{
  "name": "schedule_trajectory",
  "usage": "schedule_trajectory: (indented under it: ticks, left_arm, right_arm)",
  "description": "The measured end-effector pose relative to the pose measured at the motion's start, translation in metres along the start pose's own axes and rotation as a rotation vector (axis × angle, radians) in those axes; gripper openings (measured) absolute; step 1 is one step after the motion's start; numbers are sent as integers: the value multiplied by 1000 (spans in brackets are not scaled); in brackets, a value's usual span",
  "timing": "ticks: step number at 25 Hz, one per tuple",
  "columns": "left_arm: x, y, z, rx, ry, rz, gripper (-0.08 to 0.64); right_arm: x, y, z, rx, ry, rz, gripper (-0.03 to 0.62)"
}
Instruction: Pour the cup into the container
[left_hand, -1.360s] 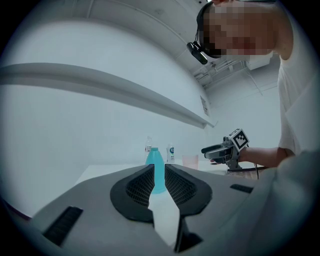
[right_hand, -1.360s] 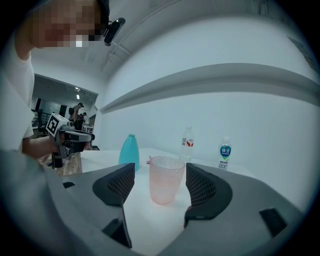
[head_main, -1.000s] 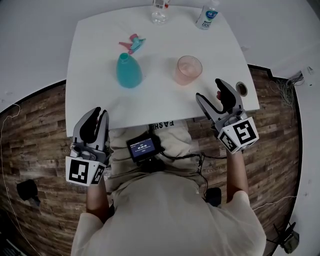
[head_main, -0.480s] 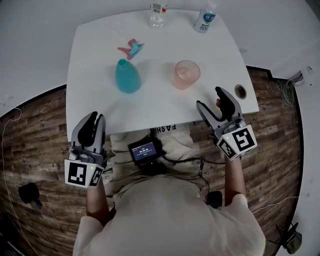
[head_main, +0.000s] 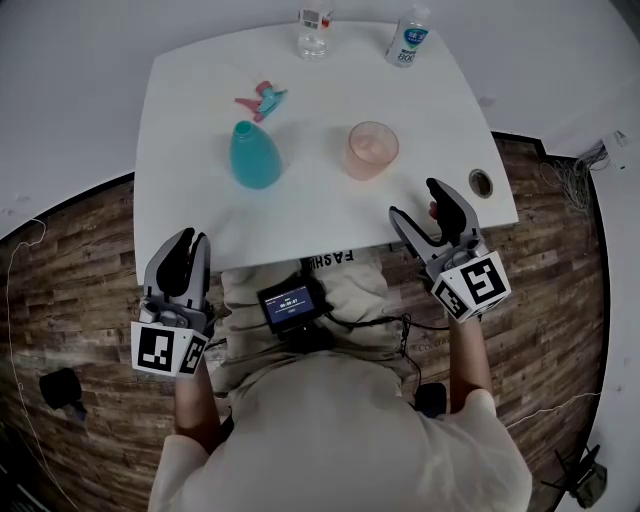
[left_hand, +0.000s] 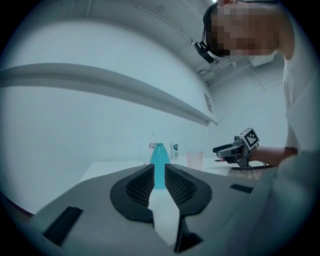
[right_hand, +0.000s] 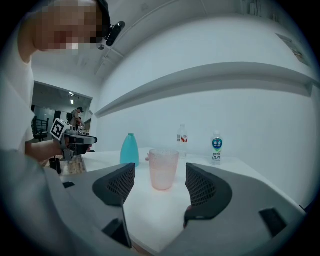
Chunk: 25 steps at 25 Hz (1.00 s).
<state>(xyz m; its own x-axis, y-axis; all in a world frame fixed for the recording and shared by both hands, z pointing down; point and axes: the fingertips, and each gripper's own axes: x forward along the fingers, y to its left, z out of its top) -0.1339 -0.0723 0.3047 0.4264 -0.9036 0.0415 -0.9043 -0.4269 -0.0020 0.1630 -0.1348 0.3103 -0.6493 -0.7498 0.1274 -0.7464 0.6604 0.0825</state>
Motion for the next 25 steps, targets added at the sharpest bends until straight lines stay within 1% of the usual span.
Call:
schedule_trajectory:
  ticks: [7,25]
  left_arm:
    - [1,0,-4,-11,2,-1,58]
    - [-1,2,-6,-10,16,10,58]
  right_arm:
    - [1,-1,-1,-8,3,-2,301]
    - [9,-12,-2,-30,16,1,301]
